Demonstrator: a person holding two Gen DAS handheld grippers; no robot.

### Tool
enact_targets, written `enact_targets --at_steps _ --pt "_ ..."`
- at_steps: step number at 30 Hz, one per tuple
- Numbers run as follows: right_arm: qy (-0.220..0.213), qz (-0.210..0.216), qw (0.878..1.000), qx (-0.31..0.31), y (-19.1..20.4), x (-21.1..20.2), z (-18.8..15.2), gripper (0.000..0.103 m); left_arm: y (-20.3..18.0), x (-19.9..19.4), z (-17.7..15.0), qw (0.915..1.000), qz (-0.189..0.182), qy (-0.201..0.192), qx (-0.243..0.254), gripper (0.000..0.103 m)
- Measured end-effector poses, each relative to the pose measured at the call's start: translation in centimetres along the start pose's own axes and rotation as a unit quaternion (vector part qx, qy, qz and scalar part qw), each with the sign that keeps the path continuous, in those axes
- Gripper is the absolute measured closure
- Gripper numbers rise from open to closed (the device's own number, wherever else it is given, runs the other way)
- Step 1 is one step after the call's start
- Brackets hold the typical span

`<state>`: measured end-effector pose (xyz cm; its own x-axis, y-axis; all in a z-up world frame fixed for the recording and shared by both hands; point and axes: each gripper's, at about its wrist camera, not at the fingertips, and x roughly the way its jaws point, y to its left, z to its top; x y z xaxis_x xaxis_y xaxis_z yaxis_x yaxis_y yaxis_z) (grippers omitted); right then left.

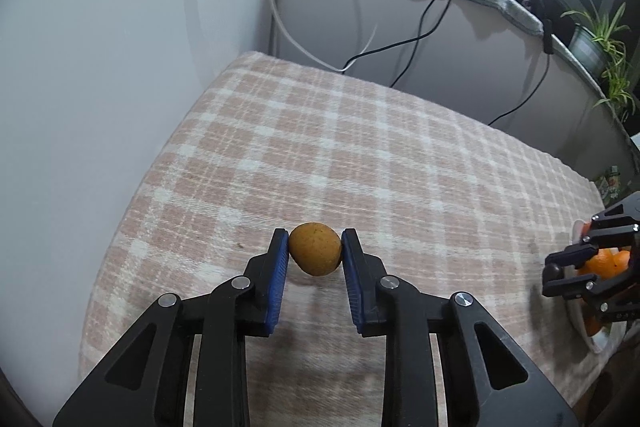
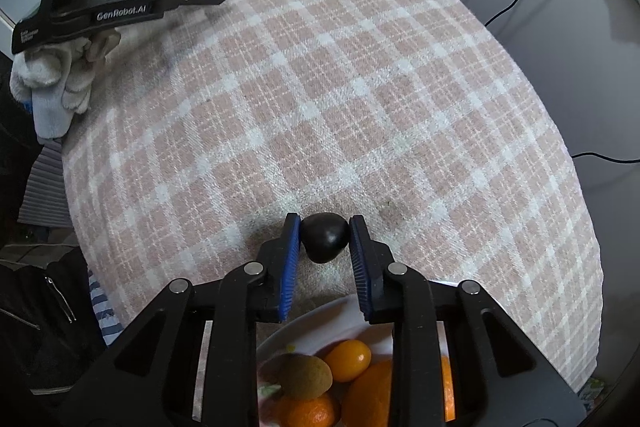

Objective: Organize fruits
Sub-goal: 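Carry the brown fruit in the left gripper while the right carries the plum over the plate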

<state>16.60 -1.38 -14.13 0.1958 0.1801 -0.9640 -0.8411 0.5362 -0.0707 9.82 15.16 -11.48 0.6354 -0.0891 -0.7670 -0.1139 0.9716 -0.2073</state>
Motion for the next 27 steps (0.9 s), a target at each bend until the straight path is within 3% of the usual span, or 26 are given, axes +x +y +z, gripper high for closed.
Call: enact_targets --at_steps 16,27 --pt "-0.063 0.003 0.997 0.036 -1.0 -6.4 -4.1 0.077 -5.0 -3.2 -0.6 0.998 -0.045 -0.02 0.04 0.078" --pt "-0.083 0.0 0.995 0.052 -0.9 -8.0 -7.6 0.077 -10.3 -4.7 -1.8 0.993 -0.084 -0.022 0.081 0.078"
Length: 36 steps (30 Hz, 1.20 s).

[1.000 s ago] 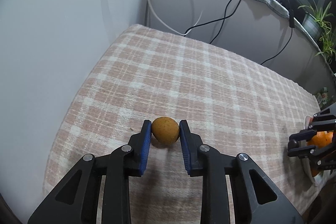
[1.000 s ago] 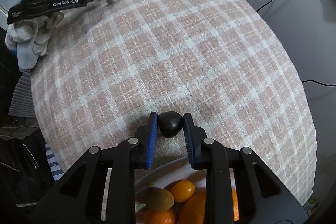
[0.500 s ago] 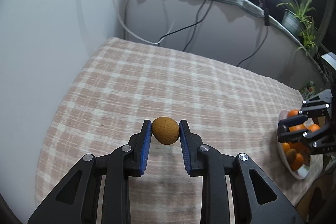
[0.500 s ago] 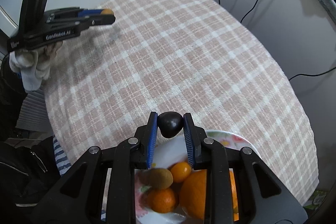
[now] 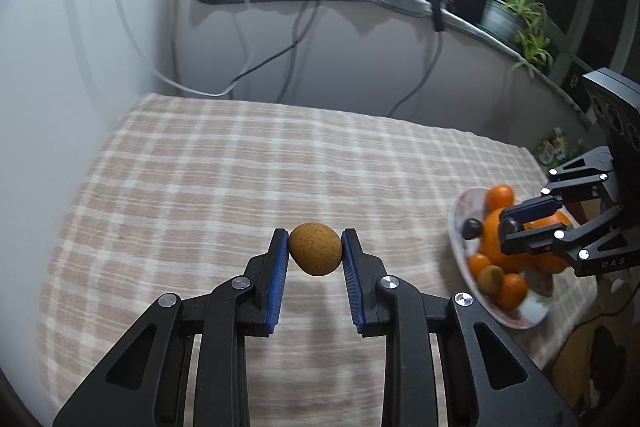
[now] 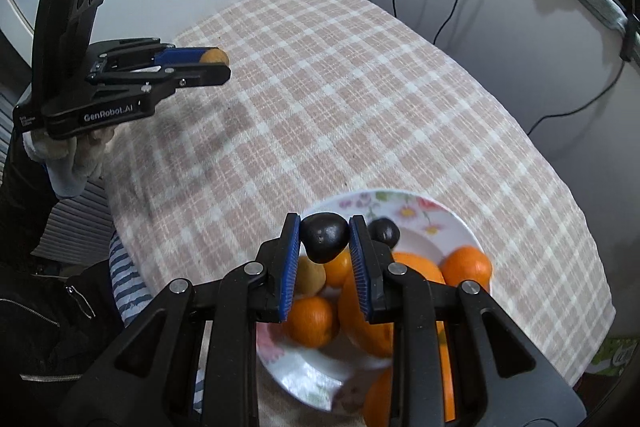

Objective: Organize fruits
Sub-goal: 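Carry the brown fruit in the left gripper while the right carries the plum over the plate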

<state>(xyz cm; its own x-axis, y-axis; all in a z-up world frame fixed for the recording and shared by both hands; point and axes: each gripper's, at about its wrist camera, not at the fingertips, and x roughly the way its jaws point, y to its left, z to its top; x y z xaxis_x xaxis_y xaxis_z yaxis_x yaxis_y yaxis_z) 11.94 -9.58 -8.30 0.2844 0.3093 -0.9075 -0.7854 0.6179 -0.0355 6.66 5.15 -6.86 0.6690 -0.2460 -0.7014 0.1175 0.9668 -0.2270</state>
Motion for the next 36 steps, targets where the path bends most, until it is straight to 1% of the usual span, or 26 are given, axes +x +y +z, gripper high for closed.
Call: enact_targets --at_steps 10,17,29,36 --pt "-0.019 -0.008 1.0 0.021 -1.6 -2.3 -3.2 0.077 -5.3 -0.4 -0.1 0.9985 -0.039 -0.002 0.037 0.078" --pt "-0.025 -0.01 0.999 0.033 -2.0 -3.2 -5.5 0.077 -8.7 -0.1 -0.8 0.9961 -0.062 0.006 0.062 0.078" --pt "-0.03 -0.002 0.999 0.043 -1.7 -3.4 -7.9 0.077 -12.5 0.5 -1.3 0.992 -0.088 0.018 0.089 0.078" --pt "-0.032 0.003 0.998 0.047 -1.5 -3.1 -8.6 0.077 -13.8 1.3 -1.3 0.9903 -0.094 0.024 0.099 0.078"
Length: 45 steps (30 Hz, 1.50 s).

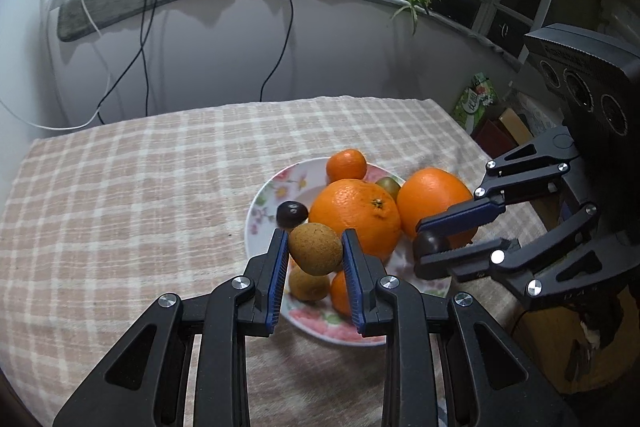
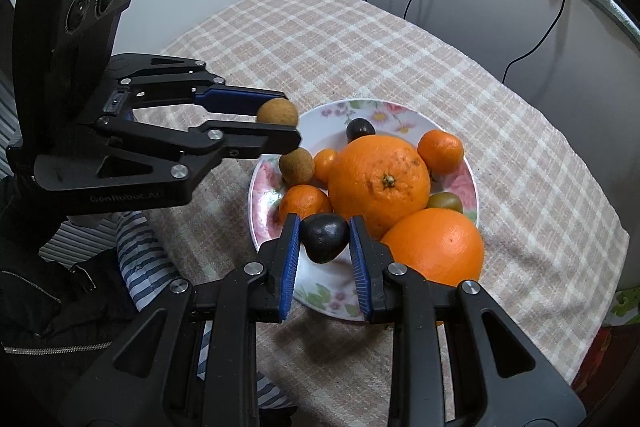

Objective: Organize fruits
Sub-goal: 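Carry the brown fruit in the left gripper while the right carries the plum over the plate, then open the left gripper onto the plate while the right releases the plum there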

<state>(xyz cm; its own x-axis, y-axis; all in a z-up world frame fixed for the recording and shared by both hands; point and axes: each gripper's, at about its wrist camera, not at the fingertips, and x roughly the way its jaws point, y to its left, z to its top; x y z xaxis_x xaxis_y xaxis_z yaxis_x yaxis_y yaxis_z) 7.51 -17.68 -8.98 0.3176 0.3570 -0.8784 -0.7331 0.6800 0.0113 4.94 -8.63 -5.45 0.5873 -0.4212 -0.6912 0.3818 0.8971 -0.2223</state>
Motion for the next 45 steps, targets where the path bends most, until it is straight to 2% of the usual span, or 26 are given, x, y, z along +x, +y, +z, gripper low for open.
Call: enact_targets --at_steps 10,45 --pt "-0.014 -0.001 1.0 0.014 0.1 0.2 -0.7 0.077 -0.3 0.9 0.5 1.0 0.0 0.001 0.002 0.078" --pt "-0.008 -0.019 1.0 0.01 0.6 0.9 -1.0 0.077 0.6 2.4 0.8 0.9999 0.007 0.008 -0.005 0.077"
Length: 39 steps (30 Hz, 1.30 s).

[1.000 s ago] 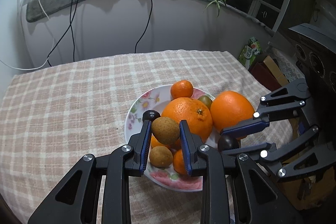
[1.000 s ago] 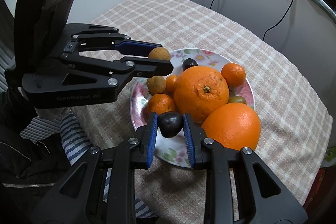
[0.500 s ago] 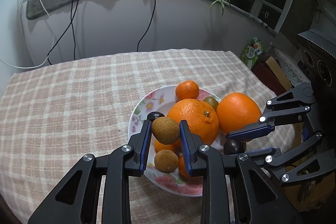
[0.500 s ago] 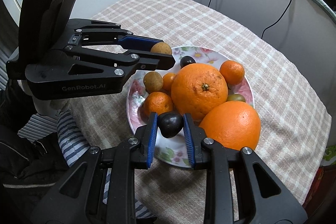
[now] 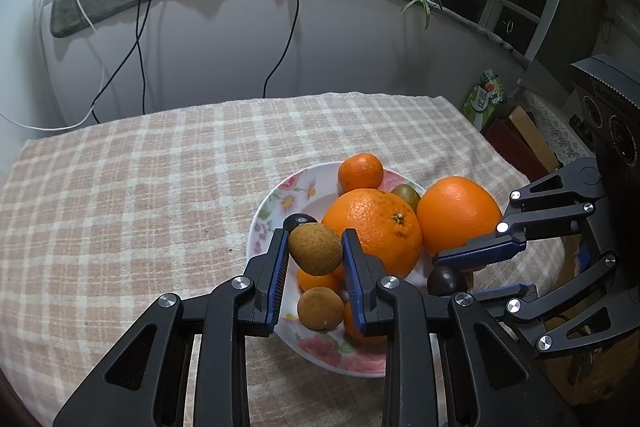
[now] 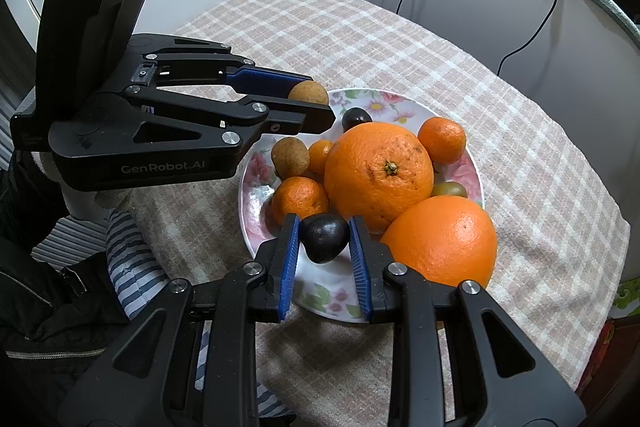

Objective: Organize fruits

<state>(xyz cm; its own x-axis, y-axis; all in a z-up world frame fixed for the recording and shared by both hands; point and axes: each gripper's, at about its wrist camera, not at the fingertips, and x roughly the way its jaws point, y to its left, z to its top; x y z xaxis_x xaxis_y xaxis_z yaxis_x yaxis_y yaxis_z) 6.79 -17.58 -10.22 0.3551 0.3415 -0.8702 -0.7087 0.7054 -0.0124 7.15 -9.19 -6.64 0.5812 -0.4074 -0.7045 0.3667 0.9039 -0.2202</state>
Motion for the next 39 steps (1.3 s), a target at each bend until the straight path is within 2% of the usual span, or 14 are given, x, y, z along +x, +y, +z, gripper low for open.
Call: enact_targets --at_steps 4,8,10,14,20,22,26,29,30,32,35,36,39 --pt "-0.002 0.001 1.0 0.003 -0.1 0.1 0.1 0.077 0.1 -0.2 0.0 1.0 0.001 -0.002 -0.002 0.071" --pt "-0.003 0.001 1.0 0.004 -0.2 0.1 0.2 0.076 0.0 -0.3 0.0 1.0 0.002 -0.005 -0.002 0.071" --pt "-0.007 0.003 1.0 0.005 -0.2 0.0 0.2 0.072 -0.1 -0.5 0.1 1.0 0.003 -0.007 -0.001 0.071" --pt "-0.027 0.004 1.0 0.008 -0.2 -0.8 0.4 0.056 -0.1 -1.0 0.1 0.9999 0.004 -0.013 -0.003 0.07" --pt "-0.055 0.008 0.998 0.018 -0.1 -2.2 0.3 0.056 -0.2 -2.2 0.1 0.9996 0.012 -0.026 -0.002 0.067" --pt "-0.069 0.01 0.997 0.029 -0.3 -2.6 0.1 0.055 -0.3 -2.6 0.1 0.9994 0.015 -0.031 -0.004 0.057" --pt "-0.101 -0.005 0.994 0.047 -0.5 -3.6 -0.7 0.04 -0.5 -3.6 -0.2 0.9989 0.021 -0.041 -0.005 0.053" --pt "-0.124 -0.007 0.99 0.067 -0.7 -4.4 -1.2 0.039 -0.8 -4.4 -0.4 0.9984 0.028 -0.048 -0.004 0.042" --pt "-0.133 -0.01 0.988 0.074 -0.8 -4.8 -1.5 0.034 -0.9 -4.7 -0.6 0.9982 0.03 -0.051 -0.004 0.039" --pt "-0.156 -0.029 0.984 0.086 -0.9 -5.6 -2.1 0.027 -1.2 -5.2 -0.8 0.9978 0.035 -0.057 -0.005 0.037" --pt "-0.182 -0.049 0.977 0.101 -0.9 -6.7 -3.0 0.022 -1.4 -6.1 -1.3 0.997 0.039 -0.066 -0.01 0.032" --pt "-0.188 -0.054 0.975 0.108 -1.0 -6.9 -3.2 0.017 -1.6 -6.3 -1.4 0.9968 0.042 -0.067 -0.011 0.032" --pt "-0.208 -0.078 0.967 0.128 -1.2 -7.7 -4.1 0.014 -2.0 -6.8 -1.8 0.9959 0.053 -0.072 -0.01 0.028"
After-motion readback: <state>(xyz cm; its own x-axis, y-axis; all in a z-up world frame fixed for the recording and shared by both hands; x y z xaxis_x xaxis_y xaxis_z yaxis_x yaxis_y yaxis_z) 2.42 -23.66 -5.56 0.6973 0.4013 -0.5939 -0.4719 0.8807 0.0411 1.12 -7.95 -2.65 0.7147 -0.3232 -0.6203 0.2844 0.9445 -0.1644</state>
